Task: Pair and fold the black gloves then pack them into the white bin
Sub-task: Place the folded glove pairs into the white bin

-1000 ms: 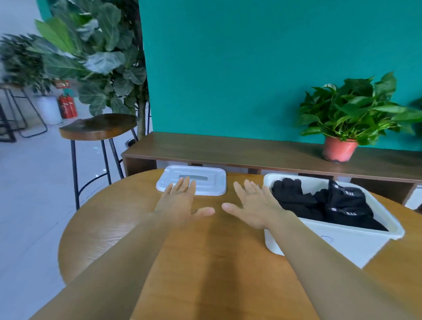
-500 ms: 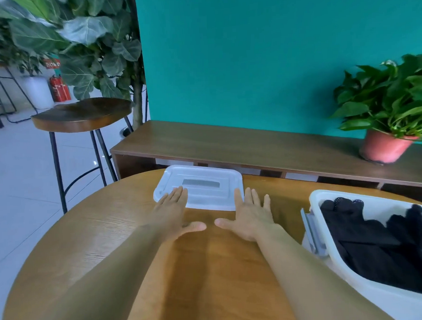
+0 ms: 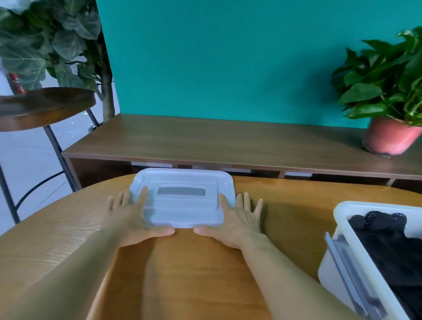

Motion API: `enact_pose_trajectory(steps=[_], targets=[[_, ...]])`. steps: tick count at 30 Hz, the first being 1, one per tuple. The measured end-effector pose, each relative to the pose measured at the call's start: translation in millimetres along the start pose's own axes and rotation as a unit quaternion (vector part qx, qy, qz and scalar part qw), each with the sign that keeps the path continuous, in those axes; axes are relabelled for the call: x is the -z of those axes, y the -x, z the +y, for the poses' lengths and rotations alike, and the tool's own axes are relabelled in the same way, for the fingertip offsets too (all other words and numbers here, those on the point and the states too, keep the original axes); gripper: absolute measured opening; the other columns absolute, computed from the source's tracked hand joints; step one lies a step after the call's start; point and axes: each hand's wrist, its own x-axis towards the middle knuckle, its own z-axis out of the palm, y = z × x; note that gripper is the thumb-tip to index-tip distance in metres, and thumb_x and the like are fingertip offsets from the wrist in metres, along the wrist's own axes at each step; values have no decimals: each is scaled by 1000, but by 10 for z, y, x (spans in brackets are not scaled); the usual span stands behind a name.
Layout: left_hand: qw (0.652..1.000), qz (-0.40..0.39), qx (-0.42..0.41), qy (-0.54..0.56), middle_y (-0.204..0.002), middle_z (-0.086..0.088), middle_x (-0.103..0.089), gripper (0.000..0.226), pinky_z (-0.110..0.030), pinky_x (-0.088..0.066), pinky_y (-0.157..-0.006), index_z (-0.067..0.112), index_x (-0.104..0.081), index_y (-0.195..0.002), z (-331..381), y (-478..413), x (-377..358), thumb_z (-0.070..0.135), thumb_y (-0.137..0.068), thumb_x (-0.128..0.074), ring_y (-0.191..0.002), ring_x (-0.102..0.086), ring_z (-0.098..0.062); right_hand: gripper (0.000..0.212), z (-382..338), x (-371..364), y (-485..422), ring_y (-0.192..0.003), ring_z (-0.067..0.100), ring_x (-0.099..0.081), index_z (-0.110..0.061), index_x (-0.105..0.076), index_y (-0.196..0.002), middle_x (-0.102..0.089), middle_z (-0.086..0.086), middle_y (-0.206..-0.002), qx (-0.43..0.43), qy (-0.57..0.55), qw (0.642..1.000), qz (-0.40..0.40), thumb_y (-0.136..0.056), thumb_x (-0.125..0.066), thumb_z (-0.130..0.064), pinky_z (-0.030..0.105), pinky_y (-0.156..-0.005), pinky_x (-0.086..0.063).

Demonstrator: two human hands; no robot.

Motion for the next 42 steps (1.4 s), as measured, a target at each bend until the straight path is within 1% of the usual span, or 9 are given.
enact_pose_trajectory(steps=[3,8,16,18,22,28,31,37,42], targets=[[1000,18,3,8,-161,-11,-12,139,-46,-11,-120,28,8,-156,10,-17,-40,102,-49,-42,-147,-14,-31,114,-7,-51,-6,-150,30,14,-36,-2,-156,0,13,-164,5,-30,1000,3,-66,-41,-94,61,-113,17],[995,14,11,94,-158,0,-18,149,-46,-37,-109,31,5,-155,10,100,-42,100,-36,-52,-142,-17,-28,109,-12,-43,100,-150,29,10,-38,-5,-155,-4,13,-164,17,-66,998,12,-69,-48,-89,59,-115,16],[990,54,12,133,-158,8,-23,146,-46,-37,-107,29,-7,-156,-42,605,172,93,-38,-63,-138,-26,-29,107,-103,121,574,-150,29,7,-39,-10,-155,-9,14,-161,41,-112,992,40,-70,-57,-83,56,-115,17],[989,73,17,125,-156,7,-27,139,-44,-37,-105,26,-20,-154,-58,771,318,92,-40,-65,-138,-27,-28,106,-148,231,711,-150,29,3,-38,-13,-154,-15,14,-159,51,-115,990,61,-69,-58,-83,57,-114,17],[987,110,18,116,-135,6,-43,129,-39,-45,-90,27,-48,-128,-130,1034,689,105,-25,-47,-123,-39,-25,100,-241,557,1002,-149,31,-6,-37,-20,-150,-23,11,-158,71,-94,987,110,-69,-57,-84,62,-114,13],[975,185,-16,119,-130,3,-51,121,-44,-51,-90,28,-56,-123,-47,1432,1206,106,-32,-45,-118,-49,-25,94,-187,1095,1460,-147,31,-14,-33,-30,-145,-30,12,-153,95,-93,976,171,-70,-54,-85,62,-114,13],[963,212,-24,166,-141,5,-48,131,-48,-47,-99,25,-52,-135,179,1645,1437,102,-29,-55,-127,-45,-27,97,-8,1310,1701,-147,31,-15,-31,-32,-145,-31,13,-152,91,-90,973,192,-68,-53,-86,61,-114,12],[959,184,-68,205,-149,3,-43,138,-51,-39,-109,25,-51,-139,1068,1985,1584,101,-24,-54,-137,-36,-28,90,805,1524,2152,-141,28,-24,-31,-42,-137,-39,9,-144,48,-105,969,219,-66,-55,-85,59,-114,11],[972,137,-111,153,-156,-1,-32,113,-46,-34,-109,28,-43,-143,2043,2174,1522,90,-51,-65,-142,-27,-29,92,1727,1560,2520,-139,24,-30,-35,-41,-138,-42,5,-144,-19,-92,971,220,-64,-53,-88,57,-117,4]])
